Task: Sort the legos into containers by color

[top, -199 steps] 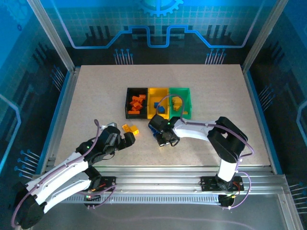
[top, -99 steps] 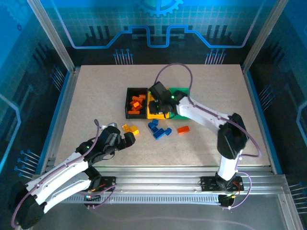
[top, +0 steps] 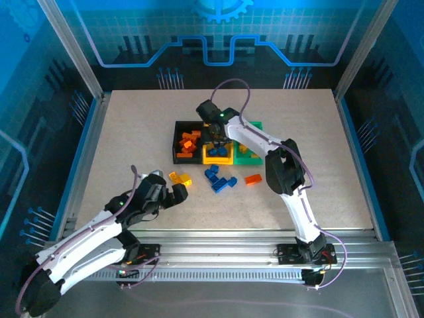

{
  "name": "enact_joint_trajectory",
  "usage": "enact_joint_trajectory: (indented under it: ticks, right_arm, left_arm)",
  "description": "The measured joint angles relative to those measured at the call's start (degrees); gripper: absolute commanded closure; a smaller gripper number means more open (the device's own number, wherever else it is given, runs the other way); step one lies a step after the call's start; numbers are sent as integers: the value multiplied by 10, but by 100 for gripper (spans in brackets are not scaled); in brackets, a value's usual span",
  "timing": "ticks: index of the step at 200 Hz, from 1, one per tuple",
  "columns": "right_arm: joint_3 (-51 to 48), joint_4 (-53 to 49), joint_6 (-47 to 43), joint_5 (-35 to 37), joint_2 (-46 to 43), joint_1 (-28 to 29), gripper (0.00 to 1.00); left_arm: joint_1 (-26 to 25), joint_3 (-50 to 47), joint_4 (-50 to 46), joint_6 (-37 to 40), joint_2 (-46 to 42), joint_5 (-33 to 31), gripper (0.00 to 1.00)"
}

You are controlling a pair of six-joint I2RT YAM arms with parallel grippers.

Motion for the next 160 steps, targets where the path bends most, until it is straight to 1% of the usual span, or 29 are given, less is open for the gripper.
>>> enact_joint_trajectory:
  ticks: [16, 31, 45, 80, 99, 115, 132, 160]
  right_arm:
    - [-8, 3, -2, 0, -8, 0, 33]
    - [-50, 18, -5, -2, -42, 3, 32]
    - [-114, 33, -9, -5, -95, 10, 30]
    - [-300, 81, -10, -14, -263, 43, 27]
    - [-384, 100, -2, -19, -323, 55, 27]
    - [-445, 111, 16, -25, -348, 55, 27]
    - [-496, 117, 43, -34, -352, 55, 28]
    - [-554, 133, 120, -46, -351, 55, 29]
  left_arm:
    - [0, 0, 0, 0, 0, 2, 1]
    - [0, 0, 0, 0, 0, 2, 1]
    - [0, 1, 0, 1, 0, 2, 1]
    - [0, 4, 1, 2, 0, 2, 1]
    - [1, 6, 2, 2, 1, 3, 1]
    - [2, 7, 3, 2, 3, 3, 1]
    - [3, 7, 3, 2, 8, 5, 1]
    - [3, 7, 7, 2, 16, 6, 1]
